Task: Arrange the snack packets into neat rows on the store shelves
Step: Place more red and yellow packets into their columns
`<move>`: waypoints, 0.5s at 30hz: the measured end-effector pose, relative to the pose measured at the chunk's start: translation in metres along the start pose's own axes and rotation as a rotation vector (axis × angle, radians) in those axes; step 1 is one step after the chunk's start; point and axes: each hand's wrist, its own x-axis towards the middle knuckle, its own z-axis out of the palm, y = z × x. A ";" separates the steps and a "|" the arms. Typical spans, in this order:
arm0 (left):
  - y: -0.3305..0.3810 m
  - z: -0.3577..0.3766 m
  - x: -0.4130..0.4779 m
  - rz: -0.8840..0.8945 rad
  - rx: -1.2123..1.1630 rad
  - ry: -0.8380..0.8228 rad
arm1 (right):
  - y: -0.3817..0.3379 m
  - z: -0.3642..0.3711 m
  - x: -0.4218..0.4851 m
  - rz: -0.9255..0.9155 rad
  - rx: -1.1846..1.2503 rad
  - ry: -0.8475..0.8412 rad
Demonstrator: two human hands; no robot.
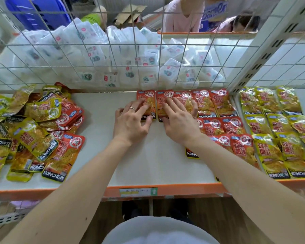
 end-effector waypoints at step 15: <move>0.001 0.000 -0.001 0.034 0.009 -0.003 | 0.001 0.000 0.003 0.020 0.004 -0.033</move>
